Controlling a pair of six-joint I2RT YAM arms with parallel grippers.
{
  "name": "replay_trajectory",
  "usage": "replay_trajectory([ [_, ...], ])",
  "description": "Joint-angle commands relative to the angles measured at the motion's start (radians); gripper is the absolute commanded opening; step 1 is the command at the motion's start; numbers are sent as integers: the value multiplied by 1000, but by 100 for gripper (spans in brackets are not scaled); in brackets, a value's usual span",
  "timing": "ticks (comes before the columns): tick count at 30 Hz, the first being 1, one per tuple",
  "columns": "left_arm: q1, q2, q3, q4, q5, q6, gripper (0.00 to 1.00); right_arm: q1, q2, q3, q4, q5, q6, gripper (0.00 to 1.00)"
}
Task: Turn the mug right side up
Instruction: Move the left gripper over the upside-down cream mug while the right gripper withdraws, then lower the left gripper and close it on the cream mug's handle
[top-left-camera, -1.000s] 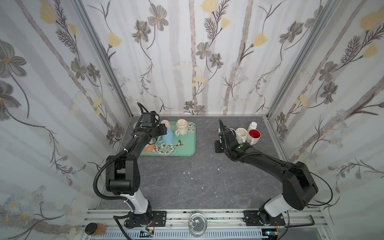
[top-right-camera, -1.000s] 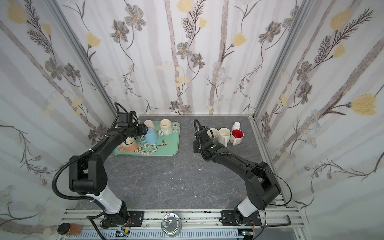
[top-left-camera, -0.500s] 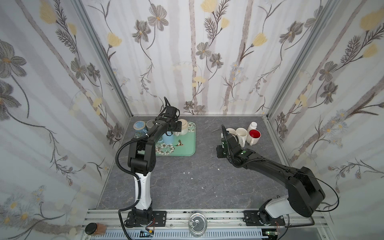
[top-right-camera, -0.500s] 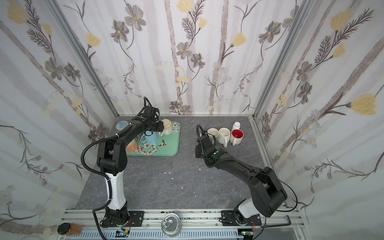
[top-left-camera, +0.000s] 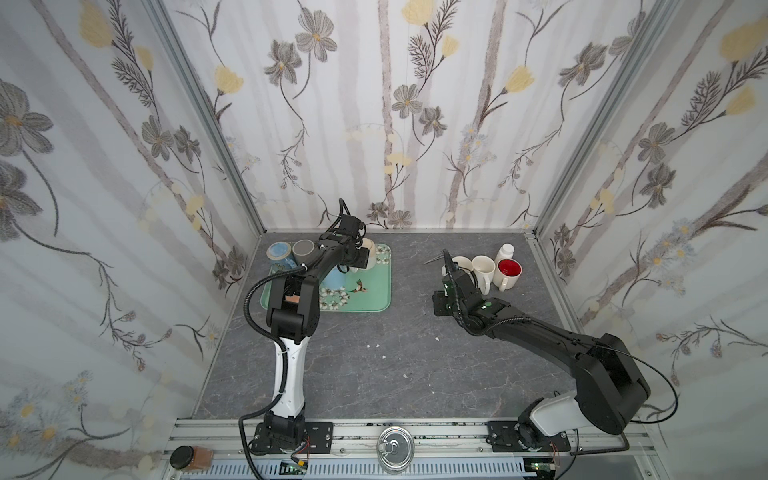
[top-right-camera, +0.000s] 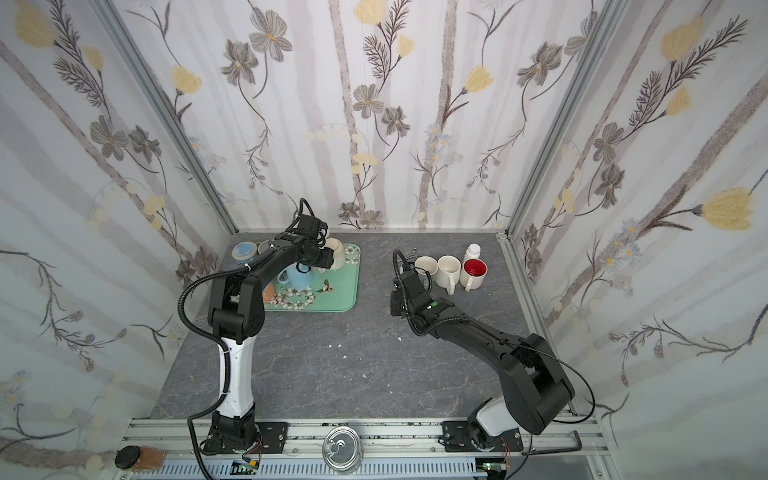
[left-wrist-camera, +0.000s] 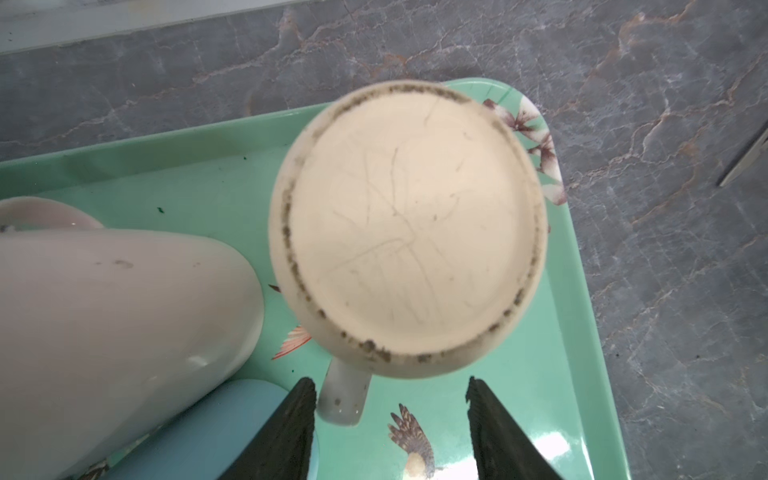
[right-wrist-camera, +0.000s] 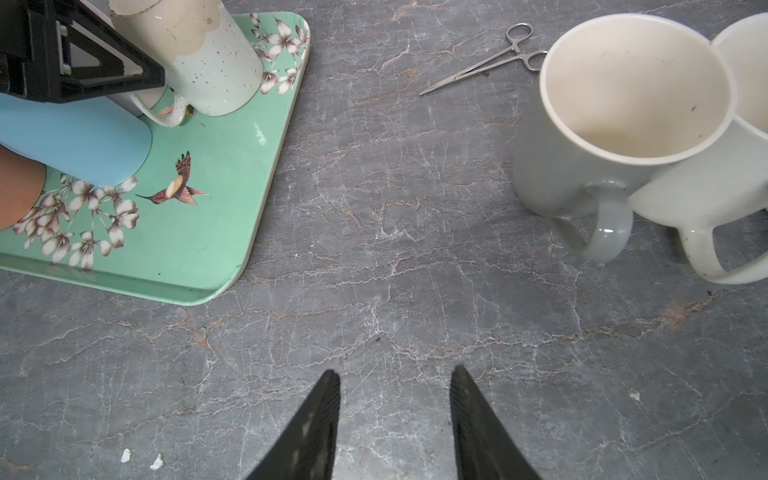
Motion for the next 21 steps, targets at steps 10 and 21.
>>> replay_trajectory([
  [10, -83, 11, 32, -39, 13, -9, 55, -2, 3, -5, 21, 22, 7, 44],
  [21, -97, -41, -24, -2, -40, -88, 55, -1, -16, -26, 20, 30, 7, 44],
])
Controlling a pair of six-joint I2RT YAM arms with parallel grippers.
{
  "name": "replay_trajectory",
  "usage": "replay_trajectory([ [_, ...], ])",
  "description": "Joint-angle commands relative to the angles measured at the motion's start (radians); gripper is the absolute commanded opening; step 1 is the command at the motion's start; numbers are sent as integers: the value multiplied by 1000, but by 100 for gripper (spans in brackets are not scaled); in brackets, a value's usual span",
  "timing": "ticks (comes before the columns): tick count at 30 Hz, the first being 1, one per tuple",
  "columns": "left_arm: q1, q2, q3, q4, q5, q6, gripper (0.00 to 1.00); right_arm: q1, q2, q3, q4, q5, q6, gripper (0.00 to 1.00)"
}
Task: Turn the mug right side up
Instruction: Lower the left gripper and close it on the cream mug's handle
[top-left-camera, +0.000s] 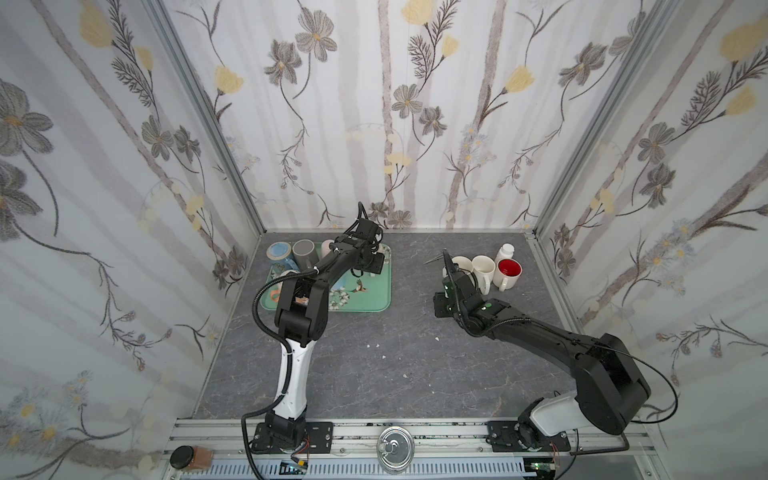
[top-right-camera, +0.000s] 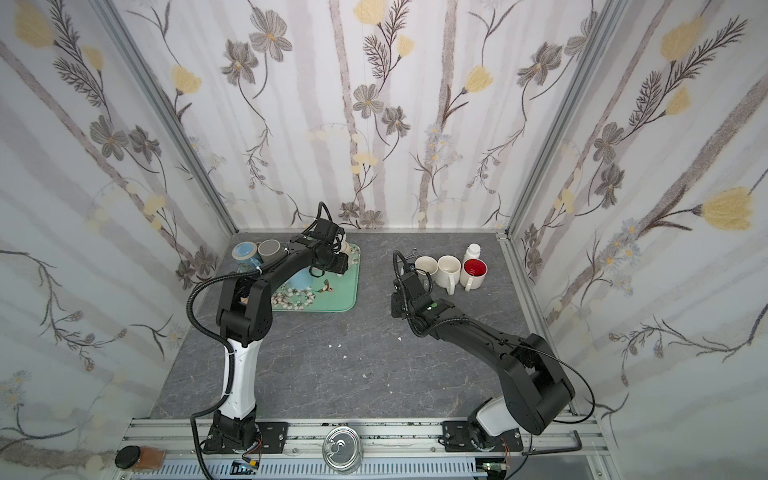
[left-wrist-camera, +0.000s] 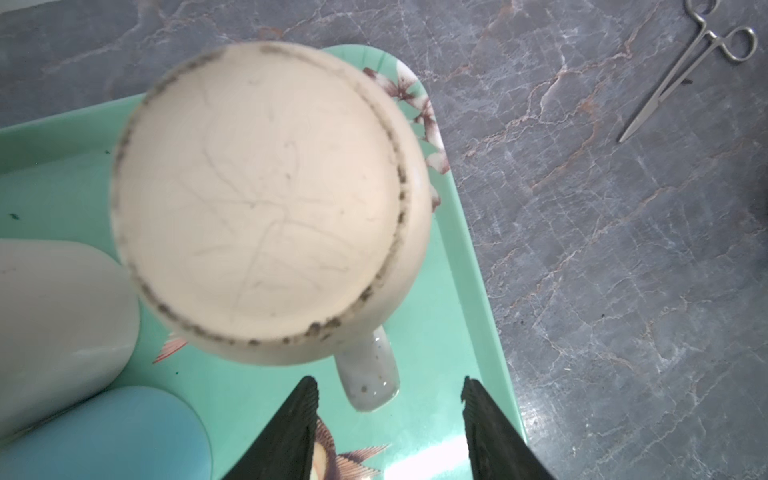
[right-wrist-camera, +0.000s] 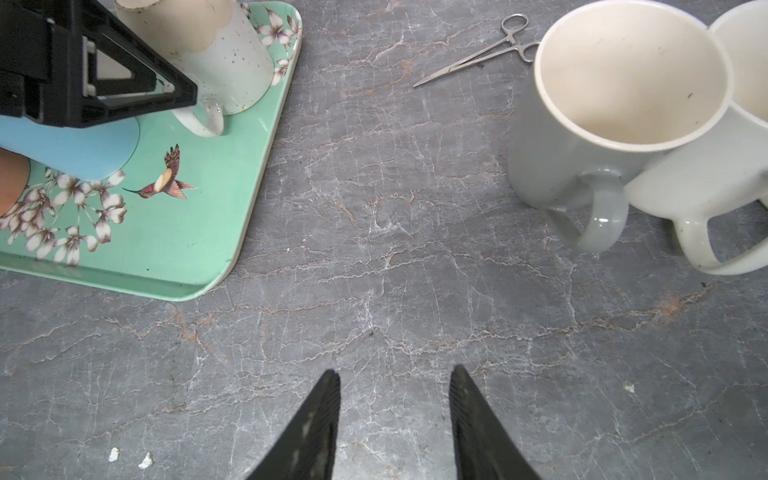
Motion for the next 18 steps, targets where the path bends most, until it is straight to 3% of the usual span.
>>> replay_trajectory([
  [1, 5, -20, -12, 16, -63, -63, 55, 0, -13, -10, 21, 20, 8, 44],
  [18, 5, 60, 69, 24, -112, -206, 50, -15, -24, -42, 34, 16, -2, 44],
])
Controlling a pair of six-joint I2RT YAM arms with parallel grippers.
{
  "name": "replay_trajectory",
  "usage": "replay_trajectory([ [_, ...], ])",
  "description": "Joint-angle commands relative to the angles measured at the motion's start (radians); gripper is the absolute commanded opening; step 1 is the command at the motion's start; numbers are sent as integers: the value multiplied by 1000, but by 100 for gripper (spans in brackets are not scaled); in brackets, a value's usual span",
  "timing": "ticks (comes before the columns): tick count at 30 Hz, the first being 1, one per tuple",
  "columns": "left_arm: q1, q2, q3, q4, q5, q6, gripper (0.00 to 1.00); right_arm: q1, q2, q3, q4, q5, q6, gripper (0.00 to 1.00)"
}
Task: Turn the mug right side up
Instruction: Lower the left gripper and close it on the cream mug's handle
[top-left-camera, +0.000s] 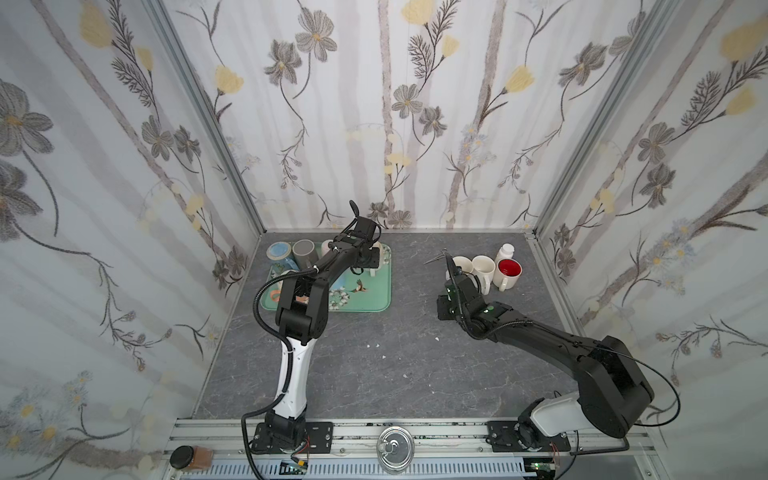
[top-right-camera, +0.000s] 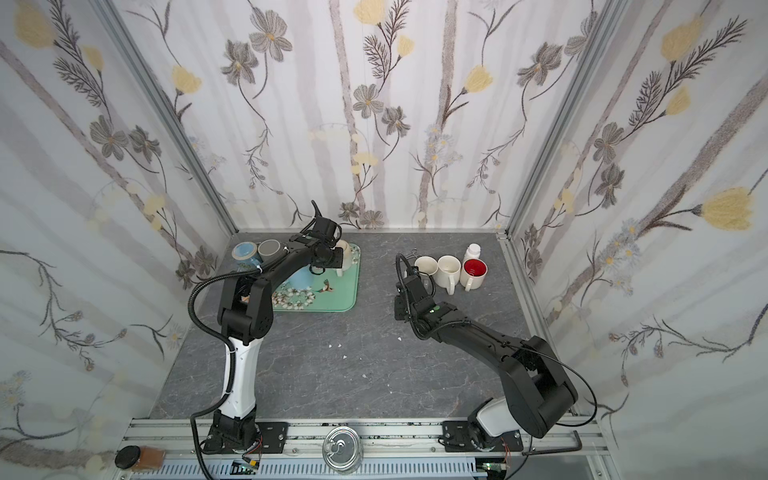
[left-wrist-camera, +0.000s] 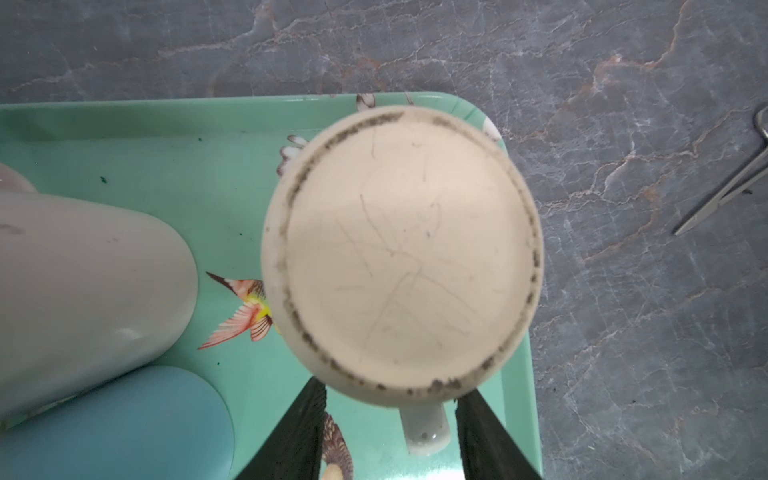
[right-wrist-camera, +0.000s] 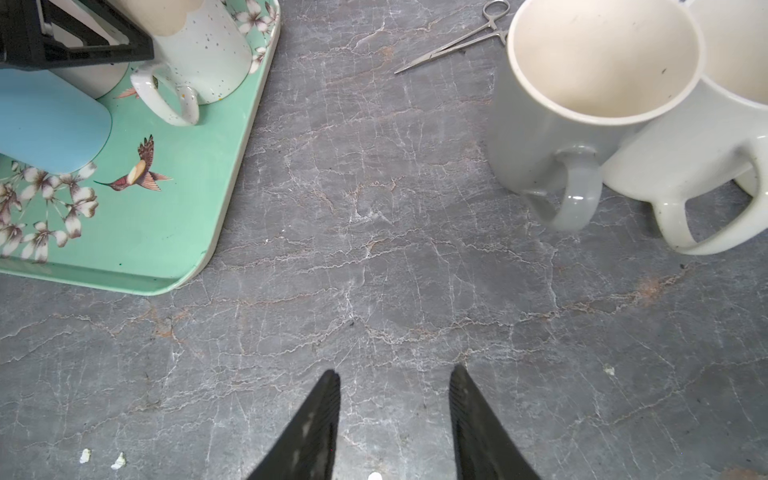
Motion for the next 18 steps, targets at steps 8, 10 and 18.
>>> replay_trajectory([
  [8, -12, 48, 26, -9, -43, -52, 45, -7, 7, -4, 40, -16, -4, 44],
  [10, -12, 51, 22, -5, -45, -55, 44, -9, 11, -4, 40, -18, -7, 44],
  [18, -12, 49, 0, 1, -32, -54, 31, -14, 28, 13, 42, -35, -16, 44],
])
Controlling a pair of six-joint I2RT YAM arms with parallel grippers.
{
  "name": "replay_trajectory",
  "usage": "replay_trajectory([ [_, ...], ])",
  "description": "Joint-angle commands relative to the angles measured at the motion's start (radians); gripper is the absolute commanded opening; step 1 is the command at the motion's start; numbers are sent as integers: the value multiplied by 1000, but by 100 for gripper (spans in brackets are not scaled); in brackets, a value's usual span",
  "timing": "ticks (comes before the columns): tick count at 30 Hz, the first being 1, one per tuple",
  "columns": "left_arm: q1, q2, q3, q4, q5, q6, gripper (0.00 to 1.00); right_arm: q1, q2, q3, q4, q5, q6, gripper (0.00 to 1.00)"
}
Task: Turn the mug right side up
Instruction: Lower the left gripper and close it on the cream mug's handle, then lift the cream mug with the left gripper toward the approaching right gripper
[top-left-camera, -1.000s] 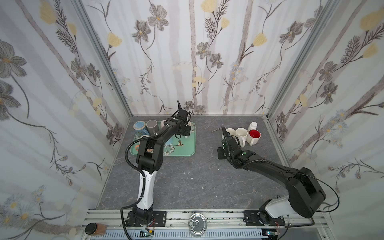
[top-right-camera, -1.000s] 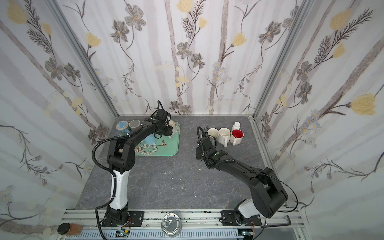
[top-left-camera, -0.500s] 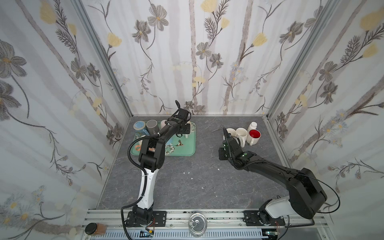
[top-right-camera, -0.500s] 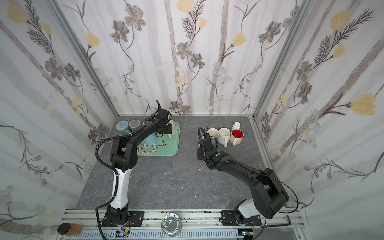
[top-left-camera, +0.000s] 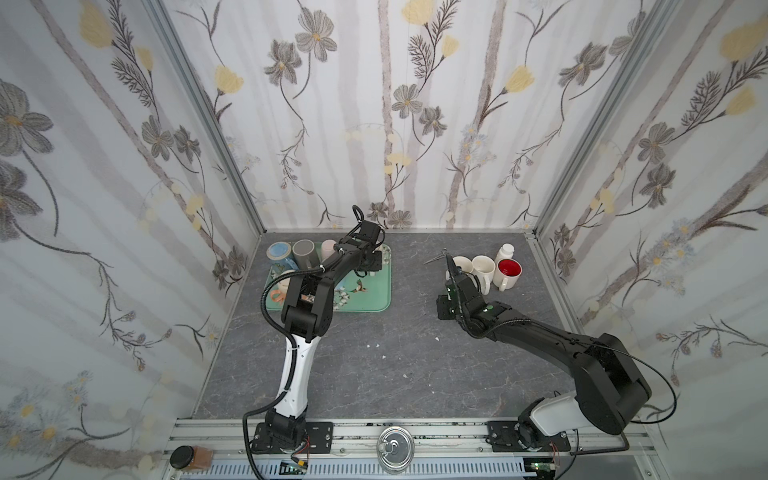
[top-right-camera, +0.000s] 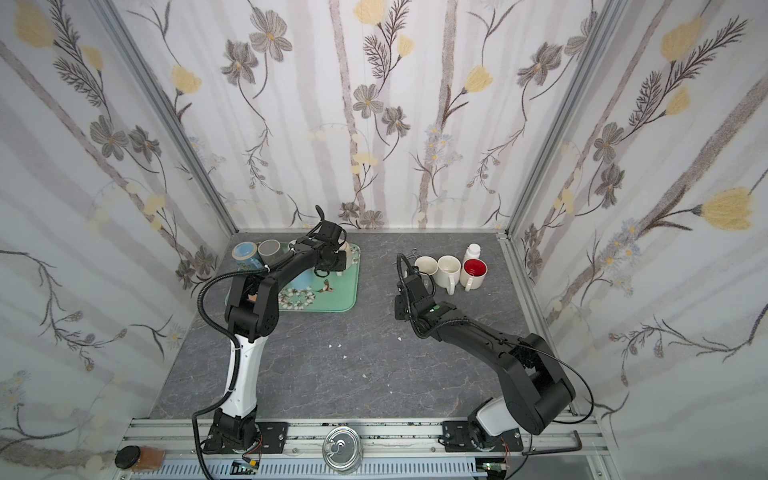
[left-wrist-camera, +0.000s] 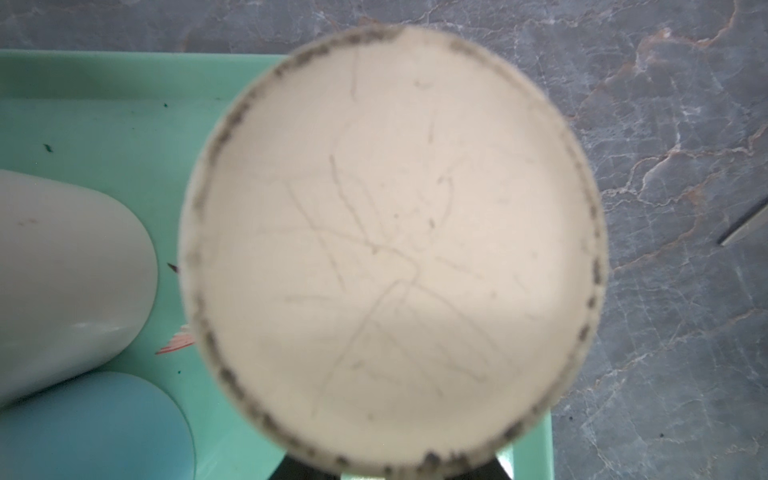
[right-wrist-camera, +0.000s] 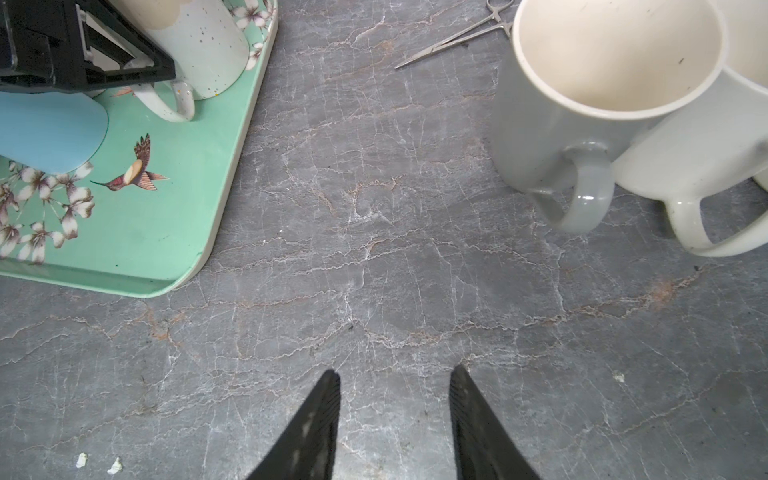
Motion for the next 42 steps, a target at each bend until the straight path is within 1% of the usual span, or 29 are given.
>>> replay_trajectory([
  [1, 0, -1, -7, -4, -4, -5, 29, -1, 9, 15, 25, -10, -11, 44],
  [6, 0, -27, -53, 12, -7, -1, 15, -1, 8, 8, 36, -23, -7, 44],
  [12, 0, -102, -173, 79, -6, 2, 0, 0, -4, -12, 52, -45, 14, 44],
  [16, 0, -166, -271, 146, 11, -4, 0, 2, -16, -29, 76, -78, 34, 44],
  [22, 0, -249, -377, 221, 44, -18, 0, 12, -14, -31, 102, -119, 59, 44],
  [31, 2, -352, -480, 328, 135, -40, 0, 33, -9, -33, 149, -171, 107, 44],
  [39, 6, -394, -532, 406, 208, -76, 0, 41, 8, -29, 214, -229, 162, 44],
  [42, 8, -412, -555, 434, 213, -83, 0, 39, 18, -28, 257, -269, 195, 44],
])
